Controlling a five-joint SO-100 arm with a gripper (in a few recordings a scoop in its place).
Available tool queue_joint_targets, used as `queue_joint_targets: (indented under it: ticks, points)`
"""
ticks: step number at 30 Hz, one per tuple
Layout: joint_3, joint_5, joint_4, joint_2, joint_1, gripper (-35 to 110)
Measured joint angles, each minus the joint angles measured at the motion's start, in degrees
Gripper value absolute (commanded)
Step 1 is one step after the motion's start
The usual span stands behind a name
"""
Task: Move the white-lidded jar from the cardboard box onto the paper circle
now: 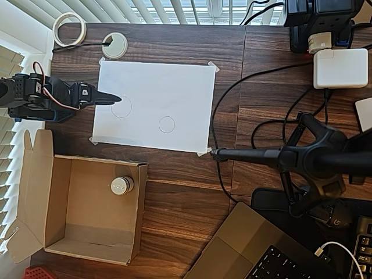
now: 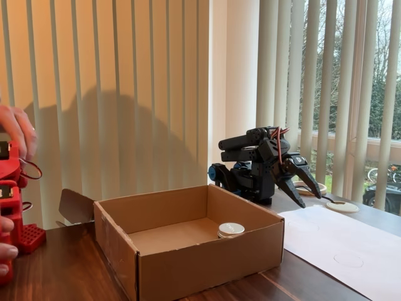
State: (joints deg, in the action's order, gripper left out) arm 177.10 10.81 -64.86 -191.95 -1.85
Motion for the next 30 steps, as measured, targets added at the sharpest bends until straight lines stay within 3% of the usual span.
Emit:
queue_joint_targets:
  ticks: [6,16,30]
  points:
    - [-3.8,4.5,0.0,0.4,0.1,33]
    - [-24.6,18.8,0.5,18.7,1.8,33]
    - [-48.1,56.8,5.6,48.4,27.6,33]
